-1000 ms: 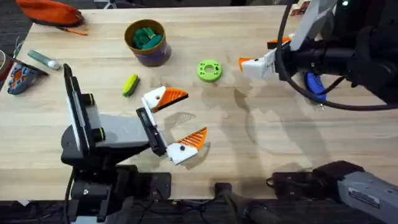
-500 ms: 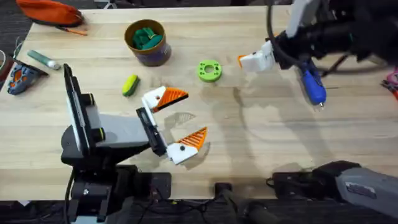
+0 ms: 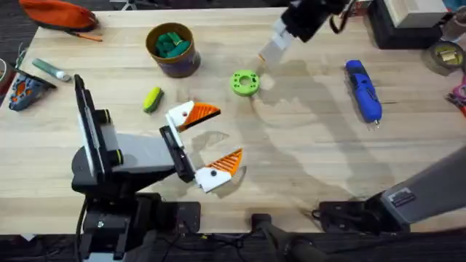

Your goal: Pick up the gripper from the table and insert it into the empty holder that is missing its gripper. Then pick up a screw, insert it into the mounting hole, and use the screwdriver to tighten it. Finally, clean up the table by picking up the vegetable and placing it into the bucket.

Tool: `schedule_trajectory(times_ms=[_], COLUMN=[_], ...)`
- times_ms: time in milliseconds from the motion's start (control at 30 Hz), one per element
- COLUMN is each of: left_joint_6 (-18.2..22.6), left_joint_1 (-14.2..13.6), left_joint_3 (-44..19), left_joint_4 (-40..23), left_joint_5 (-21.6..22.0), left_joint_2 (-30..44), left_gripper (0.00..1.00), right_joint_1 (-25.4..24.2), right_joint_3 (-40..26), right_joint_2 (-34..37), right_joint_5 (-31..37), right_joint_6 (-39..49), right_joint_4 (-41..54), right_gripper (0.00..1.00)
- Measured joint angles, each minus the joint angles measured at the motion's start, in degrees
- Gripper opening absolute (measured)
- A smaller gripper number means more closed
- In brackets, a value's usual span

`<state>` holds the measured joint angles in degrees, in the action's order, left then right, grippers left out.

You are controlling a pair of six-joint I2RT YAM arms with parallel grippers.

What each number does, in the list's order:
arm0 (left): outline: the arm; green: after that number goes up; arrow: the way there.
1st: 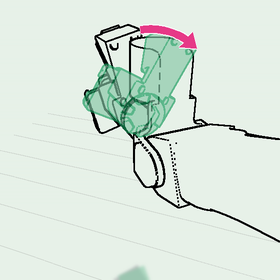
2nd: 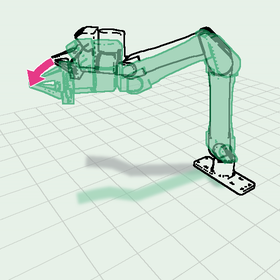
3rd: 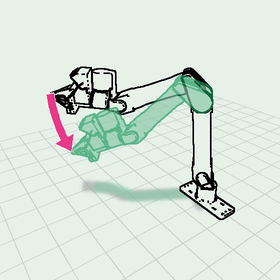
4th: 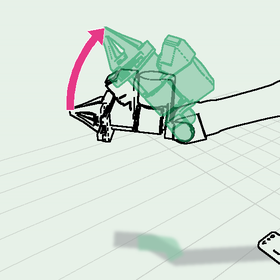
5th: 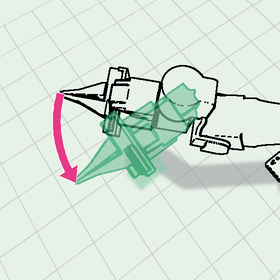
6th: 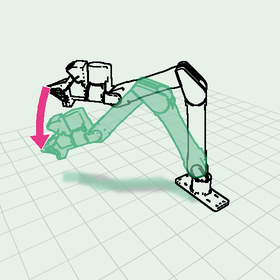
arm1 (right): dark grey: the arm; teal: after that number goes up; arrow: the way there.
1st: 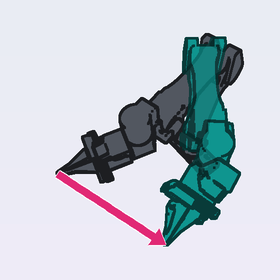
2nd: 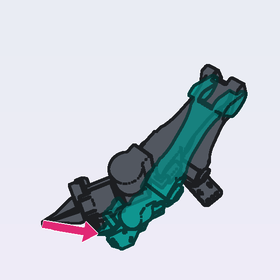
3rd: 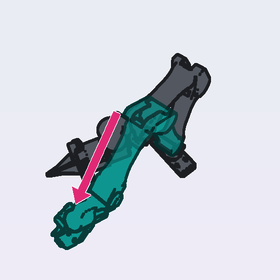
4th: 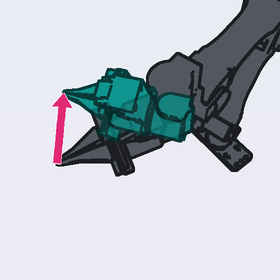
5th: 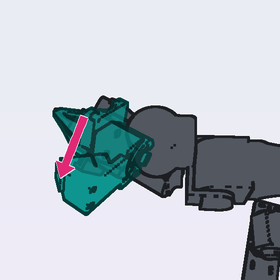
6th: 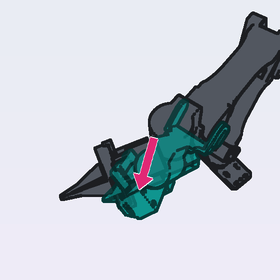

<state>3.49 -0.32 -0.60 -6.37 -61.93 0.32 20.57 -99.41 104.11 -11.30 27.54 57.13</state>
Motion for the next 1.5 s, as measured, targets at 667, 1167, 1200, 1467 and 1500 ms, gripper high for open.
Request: schedule_trajectory(times_ms=[667,1167,1200,1467,1500], left_joint_6=[0.0,0.0,0.0,0.0,0.0], left_joint_1=[0.0,0.0,0.0,0.0,0.0], left_joint_3=[0.0,0.0,0.0,0.0,0.0], left_joint_4=[0.0,0.0,0.0,0.0,0.0], left_joint_5=[0.0,0.0,0.0,0.0,0.0], left_joint_2=[0.0,0.0,0.0,0.0,0.0], left_gripper=[0.985,0.985,0.985,0.985,0.985], right_joint_1=[5.8,8.4,8.4,8.4,8.4], right_joint_3=[-4.4,-6.6,-6.6,-6.6,-6.6], right_joint_2=[12.5,16.2,16.4,18.4,18.8], right_joint_5=[8.3,8.7,8.7,8.7,8.7], right_joint_6=[5.9,6.8,6.8,6.7,6.7], right_joint_4=[3.0,2.6,2.6,2.7,2.7], right_gripper=[0.962,0.722,0.706,0.662,0.659])
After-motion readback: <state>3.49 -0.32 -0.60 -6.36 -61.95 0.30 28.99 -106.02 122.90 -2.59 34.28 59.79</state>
